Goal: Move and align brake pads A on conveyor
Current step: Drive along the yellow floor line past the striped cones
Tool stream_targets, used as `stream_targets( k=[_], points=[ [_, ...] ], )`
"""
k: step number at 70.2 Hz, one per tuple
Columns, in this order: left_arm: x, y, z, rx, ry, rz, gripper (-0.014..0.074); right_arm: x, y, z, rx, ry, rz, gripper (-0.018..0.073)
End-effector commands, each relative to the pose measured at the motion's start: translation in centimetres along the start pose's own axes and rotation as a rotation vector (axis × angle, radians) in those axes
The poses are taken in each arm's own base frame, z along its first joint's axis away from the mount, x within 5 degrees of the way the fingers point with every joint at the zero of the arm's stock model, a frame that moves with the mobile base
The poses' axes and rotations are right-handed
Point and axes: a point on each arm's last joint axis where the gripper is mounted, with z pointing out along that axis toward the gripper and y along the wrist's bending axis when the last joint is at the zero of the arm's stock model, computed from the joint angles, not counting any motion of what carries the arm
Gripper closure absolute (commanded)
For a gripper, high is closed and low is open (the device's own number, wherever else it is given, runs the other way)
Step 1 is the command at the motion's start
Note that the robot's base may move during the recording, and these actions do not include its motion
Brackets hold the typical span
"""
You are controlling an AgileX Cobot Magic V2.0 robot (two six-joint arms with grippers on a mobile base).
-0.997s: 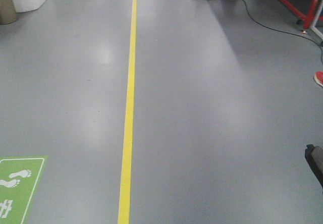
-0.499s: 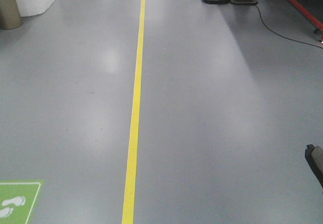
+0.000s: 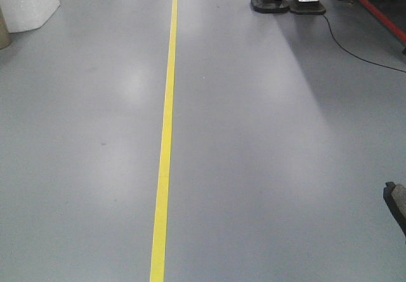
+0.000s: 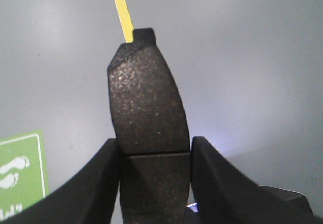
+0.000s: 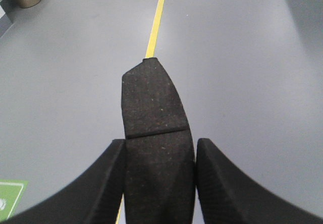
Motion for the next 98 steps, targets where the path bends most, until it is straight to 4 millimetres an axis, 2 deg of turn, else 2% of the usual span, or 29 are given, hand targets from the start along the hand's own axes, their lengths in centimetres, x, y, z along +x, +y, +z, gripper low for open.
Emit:
stream_targets(
  k=[1, 98],
  points=[
    [-1.2, -0.21, -0.62, 0.016, -0.089, -0.005, 0.0603, -1.51, 0.34, -0.44, -0.026, -0.103, -0.022, 0.052],
    [-1.2, -0.21, -0.62, 0.016, -0.089, -0.005, 0.0603, -1.51, 0.34, -0.44, -0.026, -0.103, -0.022, 0.052]
  ],
)
